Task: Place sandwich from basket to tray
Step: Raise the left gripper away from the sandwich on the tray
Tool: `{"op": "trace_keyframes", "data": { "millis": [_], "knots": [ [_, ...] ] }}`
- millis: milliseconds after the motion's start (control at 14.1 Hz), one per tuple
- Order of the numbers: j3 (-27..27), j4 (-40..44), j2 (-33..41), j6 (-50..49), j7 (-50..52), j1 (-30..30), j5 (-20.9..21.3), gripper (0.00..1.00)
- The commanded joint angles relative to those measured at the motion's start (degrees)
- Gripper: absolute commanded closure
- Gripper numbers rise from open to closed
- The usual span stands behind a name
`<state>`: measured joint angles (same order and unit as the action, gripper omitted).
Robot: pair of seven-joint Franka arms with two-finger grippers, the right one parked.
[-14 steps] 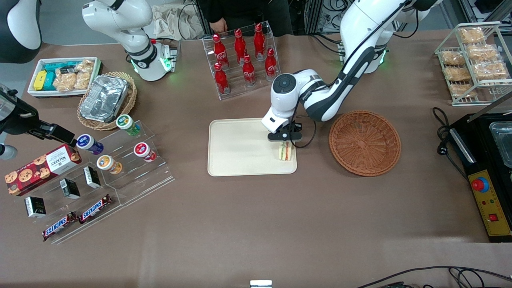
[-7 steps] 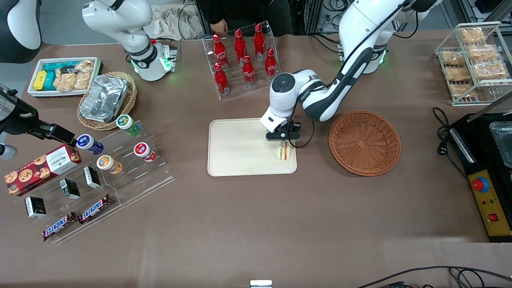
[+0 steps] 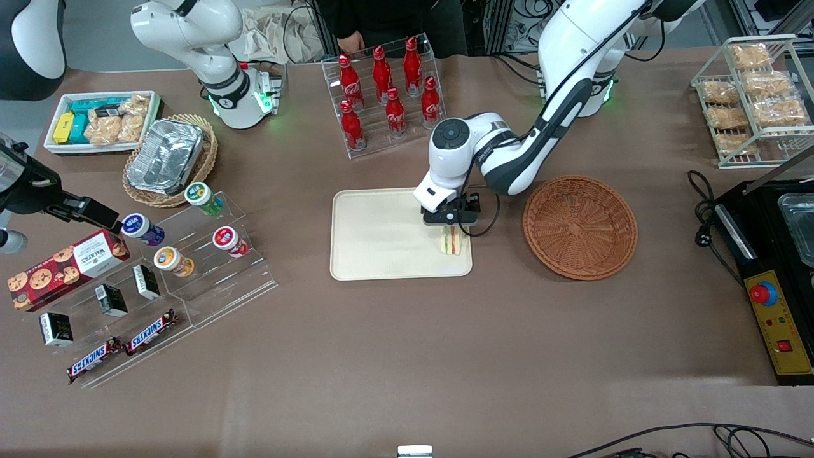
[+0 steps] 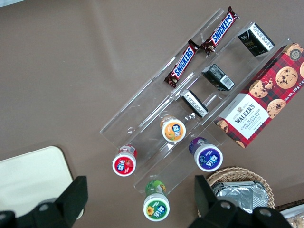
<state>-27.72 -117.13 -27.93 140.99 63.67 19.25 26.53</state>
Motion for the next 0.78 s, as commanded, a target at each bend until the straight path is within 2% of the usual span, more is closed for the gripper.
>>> {"op": "trace_keyframes", "data": {
  "millis": [0,496,709],
  "knots": [
    [0.8,1.5,0.2,-0.1,1.5,0.5,1.1,0.0],
    [0.7,8.1,12.8,-19.5,0.1,-0.8,1.0,0.0],
    [0.4,8.2,18.7,-26.3,-7.6,-5.6,-1.0,0.0]
  ]
}}
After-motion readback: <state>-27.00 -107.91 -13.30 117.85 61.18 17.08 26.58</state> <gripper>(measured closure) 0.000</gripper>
